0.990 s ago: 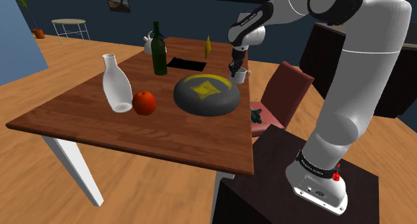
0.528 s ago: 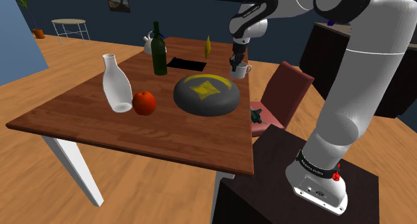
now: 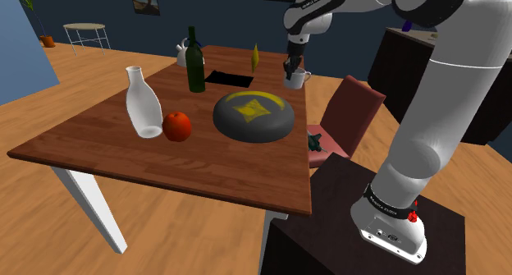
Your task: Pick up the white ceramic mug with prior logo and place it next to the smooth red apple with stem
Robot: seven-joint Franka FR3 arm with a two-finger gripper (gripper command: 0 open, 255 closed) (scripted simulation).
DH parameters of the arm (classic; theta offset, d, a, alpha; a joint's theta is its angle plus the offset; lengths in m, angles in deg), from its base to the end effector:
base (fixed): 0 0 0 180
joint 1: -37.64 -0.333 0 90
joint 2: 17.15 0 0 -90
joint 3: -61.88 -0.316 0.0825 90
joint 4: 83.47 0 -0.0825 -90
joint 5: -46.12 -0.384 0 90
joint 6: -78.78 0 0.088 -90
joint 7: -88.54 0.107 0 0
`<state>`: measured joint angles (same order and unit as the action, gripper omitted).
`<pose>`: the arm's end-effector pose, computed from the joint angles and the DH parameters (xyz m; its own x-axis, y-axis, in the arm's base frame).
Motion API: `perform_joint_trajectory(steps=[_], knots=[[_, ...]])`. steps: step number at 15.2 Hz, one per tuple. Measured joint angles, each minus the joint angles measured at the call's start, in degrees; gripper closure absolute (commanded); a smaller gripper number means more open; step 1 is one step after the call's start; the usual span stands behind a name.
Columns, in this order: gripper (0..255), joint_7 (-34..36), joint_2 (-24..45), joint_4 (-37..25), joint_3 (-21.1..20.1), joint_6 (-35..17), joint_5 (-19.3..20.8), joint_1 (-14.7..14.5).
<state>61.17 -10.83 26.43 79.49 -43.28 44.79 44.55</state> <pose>0.5443 -0.2418 0.4478 0.9950 0.0445 0.0894 0.0392 -0.9974 0.0603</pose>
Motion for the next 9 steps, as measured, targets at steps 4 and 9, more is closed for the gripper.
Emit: perform_joint_trajectory(steps=[4,9], knots=[[255,0.3,-0.7,-2.3,0.0,3.0,0.3,-0.1],[255,0.5,-1.6,-5.0,0.0,6.5,0.6,-0.2]])
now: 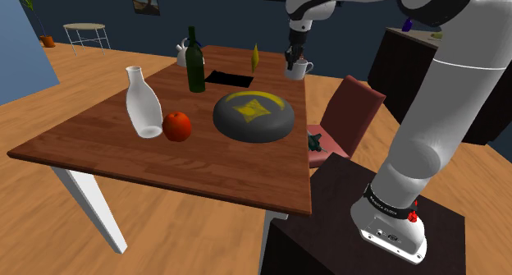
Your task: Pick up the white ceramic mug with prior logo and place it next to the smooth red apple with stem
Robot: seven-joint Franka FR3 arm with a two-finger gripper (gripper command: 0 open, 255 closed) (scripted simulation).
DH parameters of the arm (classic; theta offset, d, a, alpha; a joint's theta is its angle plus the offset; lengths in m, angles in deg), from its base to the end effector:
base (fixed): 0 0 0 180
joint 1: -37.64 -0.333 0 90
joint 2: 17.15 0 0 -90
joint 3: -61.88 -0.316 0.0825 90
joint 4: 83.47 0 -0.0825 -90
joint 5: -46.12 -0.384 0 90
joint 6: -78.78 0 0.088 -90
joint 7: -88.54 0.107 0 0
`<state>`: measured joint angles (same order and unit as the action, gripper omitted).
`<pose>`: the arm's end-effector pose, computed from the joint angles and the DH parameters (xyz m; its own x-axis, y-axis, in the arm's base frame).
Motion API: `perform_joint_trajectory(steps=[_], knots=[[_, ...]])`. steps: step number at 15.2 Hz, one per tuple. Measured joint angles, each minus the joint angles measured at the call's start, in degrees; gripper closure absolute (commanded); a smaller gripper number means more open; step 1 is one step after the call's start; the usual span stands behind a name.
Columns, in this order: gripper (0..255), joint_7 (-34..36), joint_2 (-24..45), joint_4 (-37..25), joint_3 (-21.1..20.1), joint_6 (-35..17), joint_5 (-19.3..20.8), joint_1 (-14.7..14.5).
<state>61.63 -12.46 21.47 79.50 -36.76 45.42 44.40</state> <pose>0.5445 -0.2409 0.4947 0.9950 0.0443 0.0893 0.0390 -0.9974 0.0602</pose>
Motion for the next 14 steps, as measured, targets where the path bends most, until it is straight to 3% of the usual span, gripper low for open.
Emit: perform_joint_trajectory(steps=[7,14], knots=[[255,0.7,-0.9,-4.0,-0.2,4.8,0.4,-0.3],[255,10.3,-7.8,3.5,-4.6,4.2,3.3,-4.9]])
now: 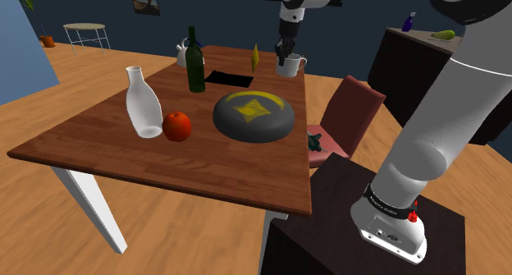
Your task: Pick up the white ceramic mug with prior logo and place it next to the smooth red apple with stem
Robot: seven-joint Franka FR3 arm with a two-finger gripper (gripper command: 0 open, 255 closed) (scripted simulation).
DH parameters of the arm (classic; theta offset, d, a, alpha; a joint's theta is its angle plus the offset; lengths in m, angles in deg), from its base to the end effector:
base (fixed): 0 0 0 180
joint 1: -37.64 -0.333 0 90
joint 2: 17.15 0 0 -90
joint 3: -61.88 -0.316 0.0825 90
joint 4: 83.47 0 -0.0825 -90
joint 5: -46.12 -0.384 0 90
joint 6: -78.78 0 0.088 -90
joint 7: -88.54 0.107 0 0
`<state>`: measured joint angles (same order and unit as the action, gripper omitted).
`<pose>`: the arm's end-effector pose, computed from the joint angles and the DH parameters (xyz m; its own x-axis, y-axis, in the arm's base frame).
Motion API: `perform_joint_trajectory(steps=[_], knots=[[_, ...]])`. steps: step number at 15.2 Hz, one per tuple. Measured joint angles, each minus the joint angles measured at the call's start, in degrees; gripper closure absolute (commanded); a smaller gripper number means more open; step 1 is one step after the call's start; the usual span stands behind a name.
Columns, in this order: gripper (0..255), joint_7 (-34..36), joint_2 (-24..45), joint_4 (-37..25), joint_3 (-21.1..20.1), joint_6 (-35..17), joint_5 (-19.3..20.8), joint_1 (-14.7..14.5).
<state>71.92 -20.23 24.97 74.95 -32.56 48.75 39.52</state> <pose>0.5363 -0.1487 0.5328 0.9950 0.0458 0.0892 0.0406 -0.9974 0.0601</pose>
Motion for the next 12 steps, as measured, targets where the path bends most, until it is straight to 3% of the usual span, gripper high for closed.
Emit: perform_joint_trajectory(steps=[12], knots=[[255,16.9,-5.5,6.1,-9.2,0.2,1.6,-7.1]])
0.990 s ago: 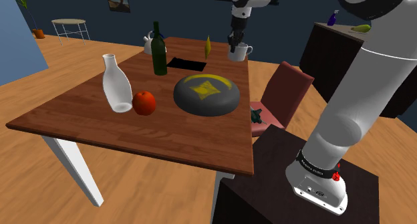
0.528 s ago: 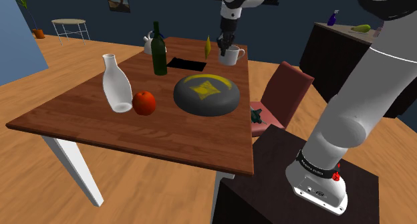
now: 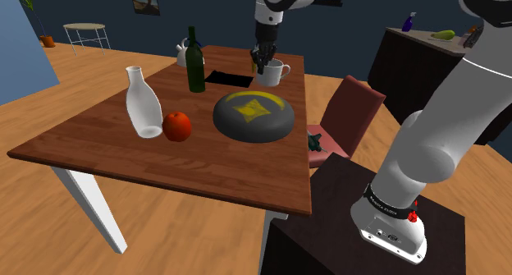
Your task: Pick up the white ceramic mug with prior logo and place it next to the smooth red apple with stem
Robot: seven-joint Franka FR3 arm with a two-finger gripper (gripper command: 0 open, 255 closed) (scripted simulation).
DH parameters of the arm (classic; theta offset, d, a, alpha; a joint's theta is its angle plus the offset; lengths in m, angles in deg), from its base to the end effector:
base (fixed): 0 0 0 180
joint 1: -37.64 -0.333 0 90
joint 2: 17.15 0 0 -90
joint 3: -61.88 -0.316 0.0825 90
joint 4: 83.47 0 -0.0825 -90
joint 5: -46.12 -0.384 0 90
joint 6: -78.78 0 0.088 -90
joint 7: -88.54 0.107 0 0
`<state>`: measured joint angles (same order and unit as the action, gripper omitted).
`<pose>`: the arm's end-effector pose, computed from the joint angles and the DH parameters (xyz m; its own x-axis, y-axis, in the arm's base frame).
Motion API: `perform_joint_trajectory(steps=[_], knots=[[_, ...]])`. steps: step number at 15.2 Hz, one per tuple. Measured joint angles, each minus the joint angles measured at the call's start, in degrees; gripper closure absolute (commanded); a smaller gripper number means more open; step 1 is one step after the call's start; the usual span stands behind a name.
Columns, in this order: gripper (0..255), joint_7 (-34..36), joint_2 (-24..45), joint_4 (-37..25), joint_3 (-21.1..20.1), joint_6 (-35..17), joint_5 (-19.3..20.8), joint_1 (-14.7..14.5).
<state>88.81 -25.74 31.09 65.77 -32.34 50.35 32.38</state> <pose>0.5236 0.0059 0.5327 0.9950 0.0455 0.0890 0.0402 -0.9974 0.0604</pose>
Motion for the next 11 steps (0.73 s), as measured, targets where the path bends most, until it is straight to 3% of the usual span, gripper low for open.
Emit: perform_joint_trajectory(steps=[11], knots=[[255,15.7,2.2,-2.9,-9.1,1.8,0.1,-6.7]])
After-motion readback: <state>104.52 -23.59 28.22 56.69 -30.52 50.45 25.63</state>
